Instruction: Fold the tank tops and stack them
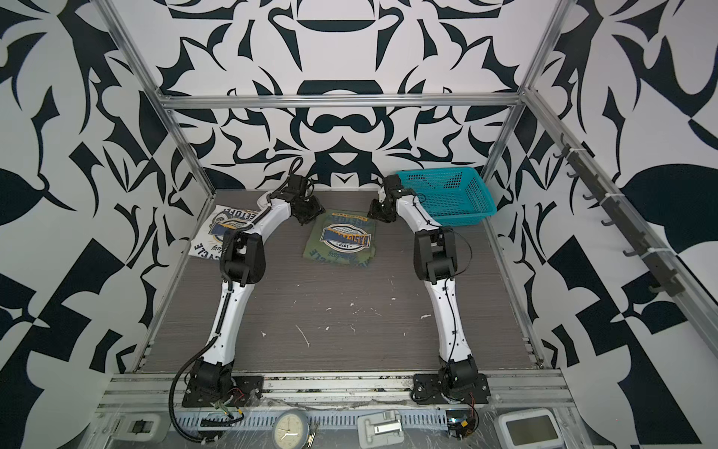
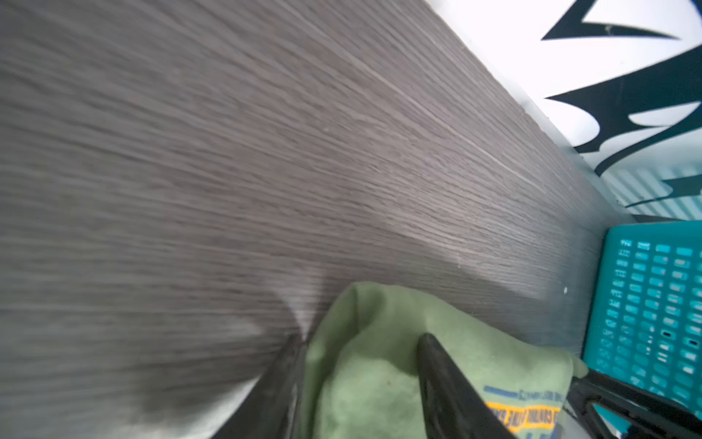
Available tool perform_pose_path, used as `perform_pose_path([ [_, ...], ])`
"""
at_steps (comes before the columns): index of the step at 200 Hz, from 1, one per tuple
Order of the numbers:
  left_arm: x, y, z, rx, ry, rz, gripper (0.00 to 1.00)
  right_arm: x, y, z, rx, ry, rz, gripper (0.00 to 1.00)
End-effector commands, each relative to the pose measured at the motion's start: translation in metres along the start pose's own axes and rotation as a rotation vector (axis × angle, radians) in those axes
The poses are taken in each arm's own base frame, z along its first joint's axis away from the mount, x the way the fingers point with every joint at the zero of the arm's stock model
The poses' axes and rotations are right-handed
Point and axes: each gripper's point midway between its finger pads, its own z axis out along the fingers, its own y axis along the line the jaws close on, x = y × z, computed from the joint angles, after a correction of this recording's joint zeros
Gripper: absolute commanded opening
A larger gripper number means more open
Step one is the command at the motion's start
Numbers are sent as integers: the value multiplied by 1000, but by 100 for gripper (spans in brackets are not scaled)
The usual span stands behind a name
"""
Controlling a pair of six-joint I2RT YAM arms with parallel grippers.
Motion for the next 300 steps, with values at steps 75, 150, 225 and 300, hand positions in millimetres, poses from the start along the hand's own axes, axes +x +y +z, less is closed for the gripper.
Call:
perform_pose_path([
  [75,53,4,-119,-39,53,58,89,83,46,-92,-32,20,-7,77],
  [150,93,31,-83,-14,177,38,94,114,31,-54,-40,47,123,91],
  [225,117,40,-41,-12,280,26,93,132,19,-19,-34,102,180,83],
  [300,142,35,-20,26,364,25,86,151,38,11,-105,161,190,73],
])
